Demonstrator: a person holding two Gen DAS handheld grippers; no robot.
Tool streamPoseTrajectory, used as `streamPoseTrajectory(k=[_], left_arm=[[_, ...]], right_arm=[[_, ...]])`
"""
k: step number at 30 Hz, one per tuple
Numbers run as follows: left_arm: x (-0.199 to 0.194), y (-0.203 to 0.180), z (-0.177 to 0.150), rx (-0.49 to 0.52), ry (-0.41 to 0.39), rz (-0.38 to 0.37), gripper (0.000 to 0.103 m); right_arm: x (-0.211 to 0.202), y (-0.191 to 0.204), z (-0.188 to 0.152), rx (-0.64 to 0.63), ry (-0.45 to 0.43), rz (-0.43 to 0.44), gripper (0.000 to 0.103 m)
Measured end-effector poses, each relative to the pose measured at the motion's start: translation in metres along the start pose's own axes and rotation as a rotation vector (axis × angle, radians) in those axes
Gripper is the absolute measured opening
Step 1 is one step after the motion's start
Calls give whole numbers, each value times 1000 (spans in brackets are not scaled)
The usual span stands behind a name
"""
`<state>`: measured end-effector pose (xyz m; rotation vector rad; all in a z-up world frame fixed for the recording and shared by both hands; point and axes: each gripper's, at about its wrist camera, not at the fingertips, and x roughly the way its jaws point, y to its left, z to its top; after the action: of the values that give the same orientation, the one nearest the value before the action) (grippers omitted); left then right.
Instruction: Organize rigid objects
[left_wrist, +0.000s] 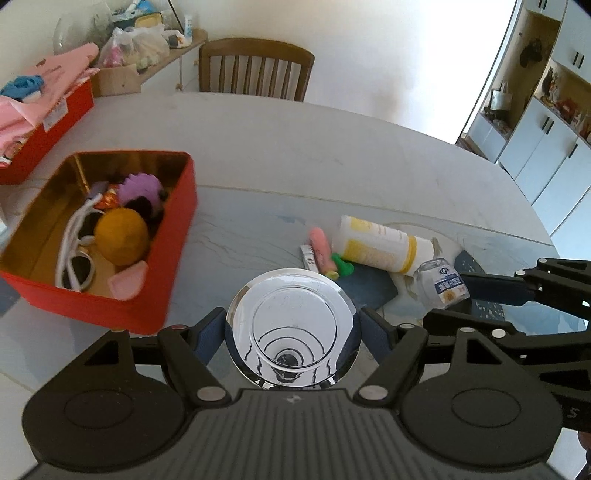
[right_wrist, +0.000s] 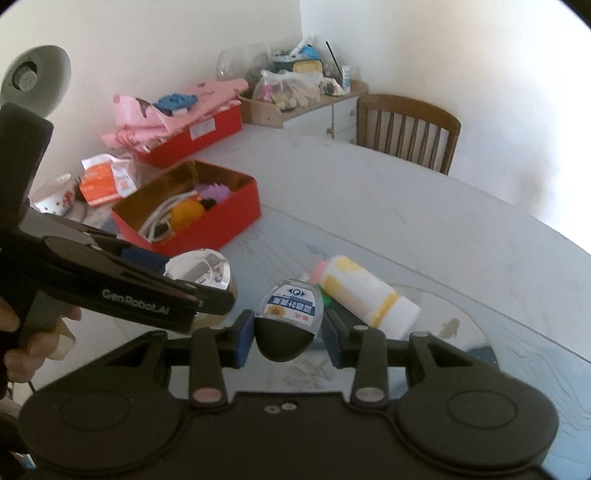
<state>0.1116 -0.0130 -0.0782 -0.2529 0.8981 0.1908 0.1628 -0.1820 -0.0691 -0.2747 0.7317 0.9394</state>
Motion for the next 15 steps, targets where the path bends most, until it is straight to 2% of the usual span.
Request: streamPoseTrajectory(k=[15], left_arm=[[-38,76,16,-5,-61,17,77]], right_arm=[[23,71,45,-22,-44,36,38]])
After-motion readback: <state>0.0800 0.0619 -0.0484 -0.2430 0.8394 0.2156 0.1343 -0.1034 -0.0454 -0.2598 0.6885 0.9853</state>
